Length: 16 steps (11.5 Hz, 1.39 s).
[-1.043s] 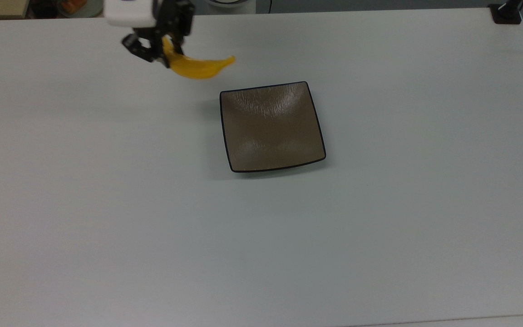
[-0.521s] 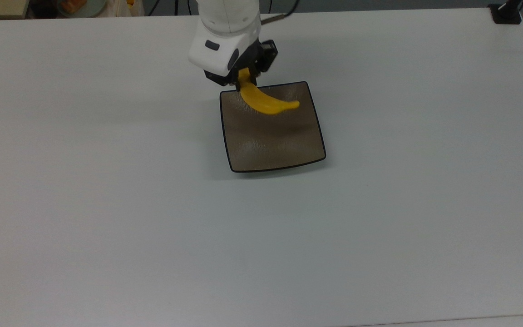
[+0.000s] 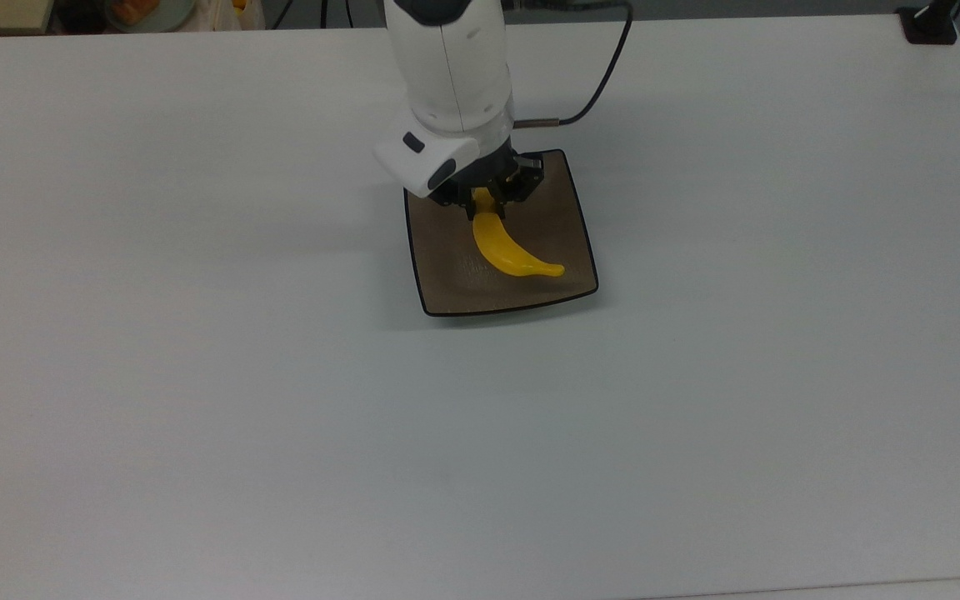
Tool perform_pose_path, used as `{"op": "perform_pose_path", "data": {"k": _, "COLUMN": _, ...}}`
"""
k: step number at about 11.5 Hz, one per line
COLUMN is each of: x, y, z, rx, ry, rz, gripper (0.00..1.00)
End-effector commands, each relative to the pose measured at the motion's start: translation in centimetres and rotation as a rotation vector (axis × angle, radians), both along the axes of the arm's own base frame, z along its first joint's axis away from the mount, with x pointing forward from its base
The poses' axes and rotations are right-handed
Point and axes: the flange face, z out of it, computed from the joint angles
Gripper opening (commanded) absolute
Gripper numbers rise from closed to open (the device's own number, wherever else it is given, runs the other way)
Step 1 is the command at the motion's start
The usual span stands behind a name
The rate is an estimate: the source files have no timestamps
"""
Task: Bananas placed on a ceramic plate
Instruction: 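Carry the banana over the brown square plate, then lower the banana onto the plate and open the gripper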
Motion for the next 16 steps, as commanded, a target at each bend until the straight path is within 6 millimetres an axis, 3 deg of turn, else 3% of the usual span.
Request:
{"op": "perform_pose_path", "data": {"k": 1, "x": 0.5, "y": 0.6, "z": -1.7, "rx": 0.014, "ry": -0.02, "rz": -0.034, "gripper": 0.03}}
{"op": "perform_pose_path", "data": {"k": 3, "x": 0.3, "y": 0.6, "z": -2.1, "rx": 0.012, "ry": -0.014, "rz": -0.025, "gripper": 0.13}}
{"op": "perform_pose_path", "data": {"k": 5, "x": 0.2, "y": 0.6, "z": -2.3, "rx": 0.011, "ry": -0.01, "rz": -0.02, "gripper": 0.34}}
{"op": "perform_pose_path", "data": {"k": 7, "x": 0.3, "y": 0.5, "z": -2.3, "rx": 0.011, "ry": -0.01, "rz": -0.023, "gripper": 0.49}}
{"op": "perform_pose_path", "data": {"k": 9, "x": 0.3, "y": 0.4, "z": -2.3, "rx": 0.011, "ry": -0.01, "rz": -0.026, "gripper": 0.7}}
{"op": "perform_pose_path", "data": {"k": 10, "x": 0.2, "y": 0.5, "z": -2.1, "rx": 0.009, "ry": -0.01, "rz": -0.028, "gripper": 0.92}}
{"op": "perform_pose_path", "data": {"k": 11, "x": 0.0, "y": 0.6, "z": -1.6, "rx": 0.009, "ry": -0.008, "rz": -0.027, "gripper": 1.0}}
{"op": "perform_pose_path", "data": {"k": 13, "x": -0.6, "y": 0.4, "z": 1.4, "rx": 0.002, "ry": -0.032, "rz": -0.016, "gripper": 1.0}}
{"op": "perform_pose_path", "data": {"k": 16, "x": -3.3, "y": -1.1, "z": 9.0, "rx": -0.004, "ry": -0.048, "rz": -0.017, "gripper": 1.0}}
